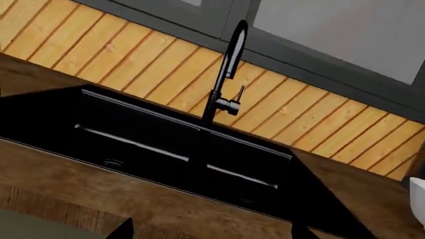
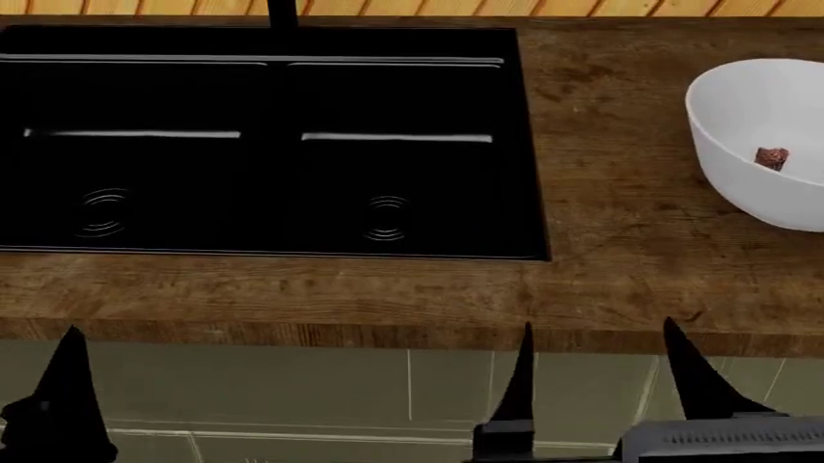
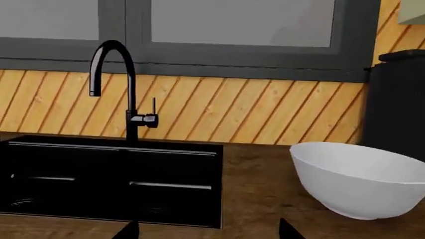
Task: Pick up the bowl with cake and place it on the tray. Pick up the cupcake and place it on the tray.
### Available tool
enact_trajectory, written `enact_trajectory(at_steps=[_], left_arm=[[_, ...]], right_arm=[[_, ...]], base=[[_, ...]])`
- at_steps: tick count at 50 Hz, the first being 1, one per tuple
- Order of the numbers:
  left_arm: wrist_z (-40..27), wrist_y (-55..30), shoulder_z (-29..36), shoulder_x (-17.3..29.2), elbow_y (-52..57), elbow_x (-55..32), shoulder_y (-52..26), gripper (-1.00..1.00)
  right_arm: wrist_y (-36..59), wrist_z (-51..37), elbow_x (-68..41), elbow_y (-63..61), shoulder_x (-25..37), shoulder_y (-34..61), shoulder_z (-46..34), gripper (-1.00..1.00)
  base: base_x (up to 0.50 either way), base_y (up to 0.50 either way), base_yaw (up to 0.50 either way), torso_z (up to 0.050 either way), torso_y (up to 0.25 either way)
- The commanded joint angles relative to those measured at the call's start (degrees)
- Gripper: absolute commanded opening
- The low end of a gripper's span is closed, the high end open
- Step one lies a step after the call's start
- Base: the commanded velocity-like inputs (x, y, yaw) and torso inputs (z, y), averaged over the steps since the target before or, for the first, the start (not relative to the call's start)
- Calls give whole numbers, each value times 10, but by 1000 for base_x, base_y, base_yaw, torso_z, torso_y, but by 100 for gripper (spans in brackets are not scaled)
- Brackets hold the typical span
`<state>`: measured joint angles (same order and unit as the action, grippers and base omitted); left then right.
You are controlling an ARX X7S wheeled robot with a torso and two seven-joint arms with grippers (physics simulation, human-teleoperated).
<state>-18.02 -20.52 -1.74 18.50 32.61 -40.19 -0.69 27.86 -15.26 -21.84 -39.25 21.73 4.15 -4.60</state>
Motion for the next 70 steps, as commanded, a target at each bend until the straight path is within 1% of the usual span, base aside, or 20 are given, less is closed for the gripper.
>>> enact_trajectory(at_steps=[1,7,9,15,18,39,48,66,70], left_arm=[[-81,-118,-79,90,188,-165,-18,100],[-81,-117,-67,82,181,-156,-17,100],[-81,-118,-63,83,183,-150,-16,100],[-97,-125,-61,83,188,-168,-28,100],[-96,-125,-56,84,188,-158,-30,100],[-98,-121,-53,90,191,-164,-24,100],[-89,-111,-45,82,174,-144,-12,100],[-97,-112,-40,86,180,-147,-12,100],[-100,-112,-41,87,180,-148,-11,100]], right_arm=[[156,-110,-166,-205,122,47,64,100],[152,-135,-201,-202,141,50,66,100],[153,-140,-212,-199,142,52,68,100],[149,-151,-226,-200,158,55,67,100],[146,-160,-238,-201,165,57,72,100],[125,-184,-248,-195,182,52,50,100],[116,-189,-247,-191,187,52,40,100],[101,-201,-254,-193,199,44,35,100],[87,-199,-248,-198,207,36,37,100]], base=[[0,0,0,0,0],[0,-89,0,0,0],[0,-500,0,0,0],[0,-500,0,0,0],[0,-500,0,0,0],[0,-500,0,0,0],[0,-500,0,0,0],[0,-500,0,0,0],[0,-81,0,0,0]])
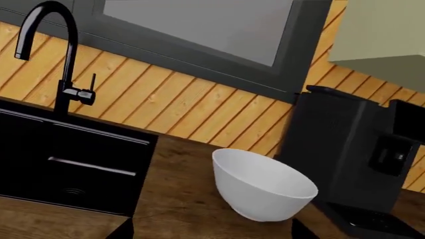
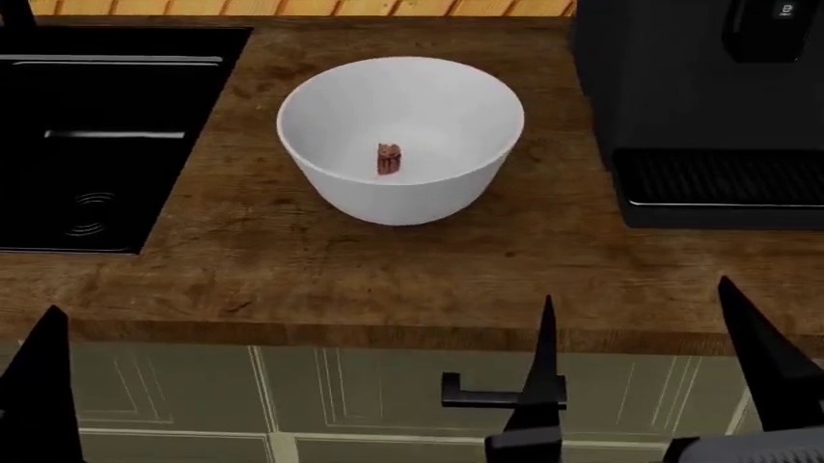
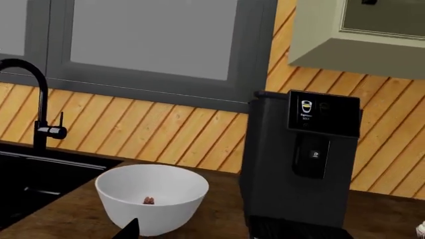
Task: Pick up the bowl with cake and place it on the tray. Pick up the cupcake and place it on the tray.
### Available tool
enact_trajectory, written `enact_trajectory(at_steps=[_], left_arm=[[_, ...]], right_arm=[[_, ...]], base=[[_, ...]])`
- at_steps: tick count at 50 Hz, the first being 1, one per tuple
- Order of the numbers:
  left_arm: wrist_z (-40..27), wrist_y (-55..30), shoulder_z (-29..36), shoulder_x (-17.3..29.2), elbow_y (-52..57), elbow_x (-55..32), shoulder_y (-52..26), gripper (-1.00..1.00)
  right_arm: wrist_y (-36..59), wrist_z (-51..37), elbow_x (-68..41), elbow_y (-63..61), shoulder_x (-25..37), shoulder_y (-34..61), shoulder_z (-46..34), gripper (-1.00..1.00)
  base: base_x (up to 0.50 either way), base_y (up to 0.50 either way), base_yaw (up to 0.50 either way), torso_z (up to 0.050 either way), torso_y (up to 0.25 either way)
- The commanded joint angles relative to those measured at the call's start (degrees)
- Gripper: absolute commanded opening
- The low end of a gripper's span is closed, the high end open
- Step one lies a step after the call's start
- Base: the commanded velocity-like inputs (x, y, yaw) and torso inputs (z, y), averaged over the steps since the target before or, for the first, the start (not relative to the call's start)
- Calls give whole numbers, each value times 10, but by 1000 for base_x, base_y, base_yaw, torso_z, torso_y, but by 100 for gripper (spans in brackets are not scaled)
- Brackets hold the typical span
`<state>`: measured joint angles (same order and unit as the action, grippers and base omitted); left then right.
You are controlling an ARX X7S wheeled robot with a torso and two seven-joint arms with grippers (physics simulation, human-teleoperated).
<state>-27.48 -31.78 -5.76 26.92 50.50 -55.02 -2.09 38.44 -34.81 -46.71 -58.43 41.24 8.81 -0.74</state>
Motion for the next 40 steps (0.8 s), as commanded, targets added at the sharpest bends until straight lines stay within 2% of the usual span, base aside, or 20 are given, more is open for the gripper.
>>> enact_trajectory(at_steps=[1,8,33,40], left_arm=[[-3,2,0,3,1,2,5,100],[-7,4,0,3,9,-3,8,100],[-23,-1,4,15,21,-18,4,100],[-26,-2,4,19,21,-22,1,100]], right_arm=[[-19,-5,0,-5,13,-11,-2,100],[-21,-40,-60,-11,33,3,4,100],[-59,-74,-63,-13,74,0,-30,100],[-90,-74,-39,-9,84,-8,-48,100]], base=[[0,0,0,0,0],[35,0,0,0,0],[500,0,0,0,0],[0,0,0,0,2]])
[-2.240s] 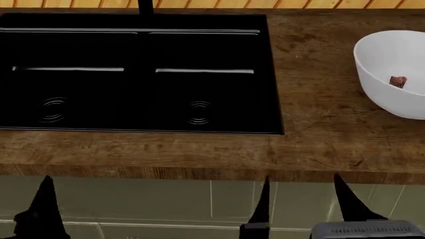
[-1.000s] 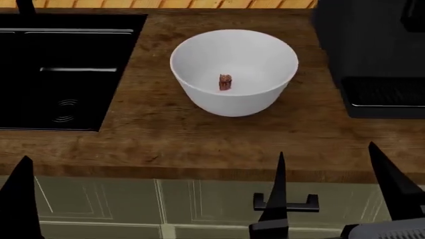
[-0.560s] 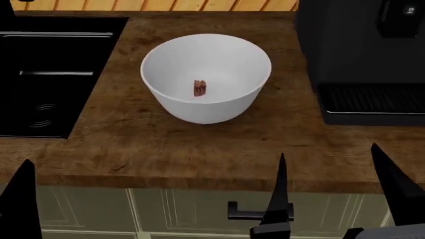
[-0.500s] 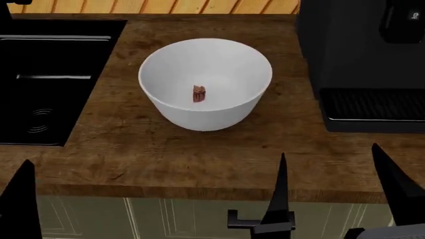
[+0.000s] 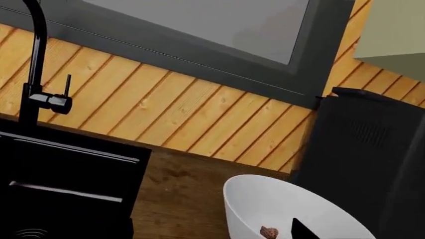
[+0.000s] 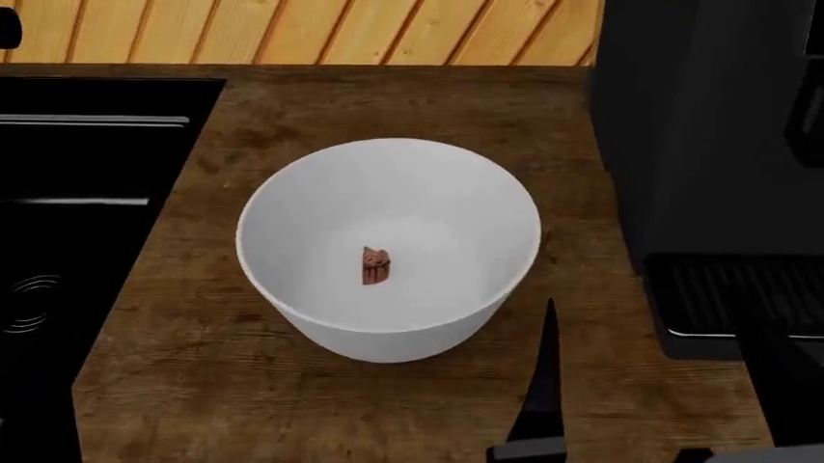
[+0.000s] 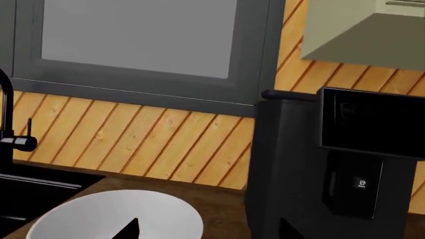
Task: Pick up the bowl with cake and place it on the tray. Pick up the cupcake and place it on the tray.
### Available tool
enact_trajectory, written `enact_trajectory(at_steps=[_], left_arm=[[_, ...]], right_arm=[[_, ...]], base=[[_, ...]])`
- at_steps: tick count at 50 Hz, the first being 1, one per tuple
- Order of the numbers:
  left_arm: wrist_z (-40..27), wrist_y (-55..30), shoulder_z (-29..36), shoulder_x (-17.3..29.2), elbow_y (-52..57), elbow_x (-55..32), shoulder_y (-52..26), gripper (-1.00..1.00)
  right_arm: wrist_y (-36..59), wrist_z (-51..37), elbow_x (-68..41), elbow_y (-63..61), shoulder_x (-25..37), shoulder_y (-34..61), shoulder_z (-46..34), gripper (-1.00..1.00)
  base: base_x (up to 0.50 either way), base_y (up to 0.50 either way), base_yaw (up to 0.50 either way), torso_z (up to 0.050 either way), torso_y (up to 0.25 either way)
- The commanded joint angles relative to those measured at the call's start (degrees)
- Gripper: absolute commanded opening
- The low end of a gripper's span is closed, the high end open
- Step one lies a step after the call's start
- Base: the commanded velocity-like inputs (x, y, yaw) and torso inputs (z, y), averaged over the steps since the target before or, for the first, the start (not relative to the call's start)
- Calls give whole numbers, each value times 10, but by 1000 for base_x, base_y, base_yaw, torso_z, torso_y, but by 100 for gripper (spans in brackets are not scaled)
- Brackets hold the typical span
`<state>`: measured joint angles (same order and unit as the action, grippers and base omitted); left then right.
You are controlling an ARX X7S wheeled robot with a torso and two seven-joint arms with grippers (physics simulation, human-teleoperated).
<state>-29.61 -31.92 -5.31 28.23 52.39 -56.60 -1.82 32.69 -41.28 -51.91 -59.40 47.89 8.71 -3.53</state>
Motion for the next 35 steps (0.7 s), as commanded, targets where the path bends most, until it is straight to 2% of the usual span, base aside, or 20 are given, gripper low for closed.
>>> enact_trajectory(at_steps=[1,5,10,16,18,21,24,25,27,30,35], left_arm=[[-4,0,1,5,1,-4,-2,100],[-5,1,4,4,2,-3,-4,100],[1,6,14,-5,-14,16,4,100],[-29,-18,9,10,-10,-32,-22,100],[-54,-34,3,22,-9,-75,-49,100],[-121,-68,2,54,-28,-201,-123,100],[-197,-90,19,78,-68,-311,-202,100],[-242,-87,28,81,-93,-373,-234,100],[-275,-97,52,91,-107,-440,-290,100],[-347,-98,105,95,-150,-560,-369,100],[-385,-97,158,76,-224,-639,-451,100]], right_arm=[[-37,-9,16,1,18,-8,-21,100],[-54,-5,19,6,19,-15,-19,100],[-56,-7,19,12,20,-15,-23,100],[-60,-16,29,19,19,-19,-25,100],[-60,-19,35,19,17,-20,-28,100],[-55,-25,45,22,12,-15,-36,100],[-36,-48,48,25,4,-3,-47,100],[-33,-52,46,26,3,-1,-48,100],[-13,-71,45,28,-1,10,-56,100],[13,-94,27,26,-7,28,-66,100],[39,-115,-80,35,-3,50,-59,100]], base=[[0,0,0,0,0],[42,0,0,0,0],[496,-3,0,0,0],[141,-3,0,0,0],[0,0,0,0,0],[0,0,0,0,0],[0,0,0,0,0],[0,0,0,0,0],[0,0,0,0,0],[0,0,0,0,0],[0,0,0,0,0]])
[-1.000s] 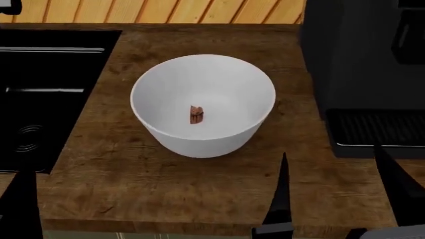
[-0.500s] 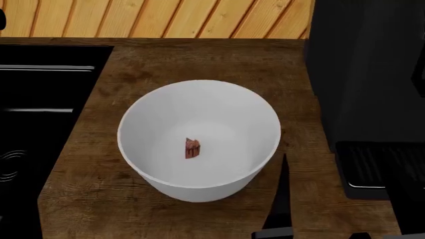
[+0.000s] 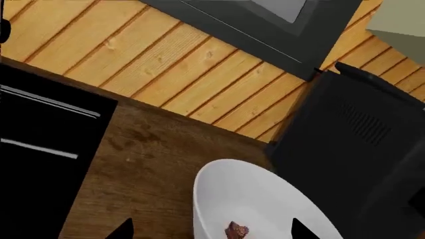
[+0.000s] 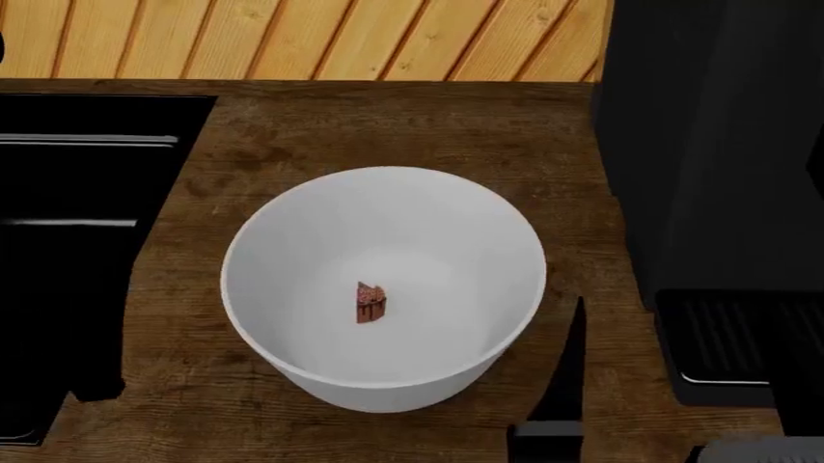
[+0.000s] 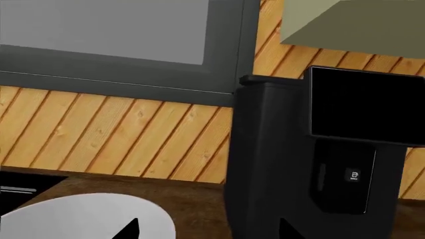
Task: Pick up the bowl with cake and place it on the tray. Pick up the cupcake and place it on the tray.
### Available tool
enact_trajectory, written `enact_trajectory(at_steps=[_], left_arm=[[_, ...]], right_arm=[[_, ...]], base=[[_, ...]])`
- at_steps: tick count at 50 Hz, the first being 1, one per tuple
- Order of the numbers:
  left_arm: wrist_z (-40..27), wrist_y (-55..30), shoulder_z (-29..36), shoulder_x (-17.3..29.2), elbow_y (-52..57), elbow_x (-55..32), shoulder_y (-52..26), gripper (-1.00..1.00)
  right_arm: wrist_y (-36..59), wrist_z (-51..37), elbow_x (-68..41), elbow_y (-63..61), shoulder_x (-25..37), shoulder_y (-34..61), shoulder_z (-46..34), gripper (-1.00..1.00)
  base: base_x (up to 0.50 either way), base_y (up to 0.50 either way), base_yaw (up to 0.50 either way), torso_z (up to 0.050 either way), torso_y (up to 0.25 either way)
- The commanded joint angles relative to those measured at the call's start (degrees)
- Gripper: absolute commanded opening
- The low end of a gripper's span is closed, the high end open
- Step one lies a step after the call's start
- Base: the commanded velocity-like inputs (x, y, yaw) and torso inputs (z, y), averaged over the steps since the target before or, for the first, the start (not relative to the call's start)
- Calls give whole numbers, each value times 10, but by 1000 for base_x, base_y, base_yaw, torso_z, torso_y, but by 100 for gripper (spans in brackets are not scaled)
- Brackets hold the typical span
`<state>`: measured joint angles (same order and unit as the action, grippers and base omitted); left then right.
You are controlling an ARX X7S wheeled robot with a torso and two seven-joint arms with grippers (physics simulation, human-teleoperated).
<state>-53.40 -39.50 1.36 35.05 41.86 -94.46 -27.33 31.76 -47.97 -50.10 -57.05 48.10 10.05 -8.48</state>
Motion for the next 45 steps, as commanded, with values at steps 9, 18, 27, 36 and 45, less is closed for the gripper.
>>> enact_trajectory(at_steps=[9,18,27,36,45], left_arm=[[-123,-59,167,-40,-253,-272,-303,100],[-107,-85,206,-59,-341,-264,-361,100],[-77,-103,239,-75,-411,-233,-371,100],[-53,-109,258,-82,-449,-203,-361,100],[-65,-92,255,-76,-425,-185,-345,100]], right_arm=[[39,-37,-98,18,-11,35,-14,100],[31,-35,-75,18,-18,27,-21,100],[27,-42,-76,10,-14,23,-19,100],[17,-38,-72,8,-5,11,-14,100],[7,-35,-70,6,2,-2,-11,100]], base=[[0,0,0,0,0],[0,0,0,0,0],[0,0,0,0,0],[0,0,0,0,0],[0,0,0,0,0]])
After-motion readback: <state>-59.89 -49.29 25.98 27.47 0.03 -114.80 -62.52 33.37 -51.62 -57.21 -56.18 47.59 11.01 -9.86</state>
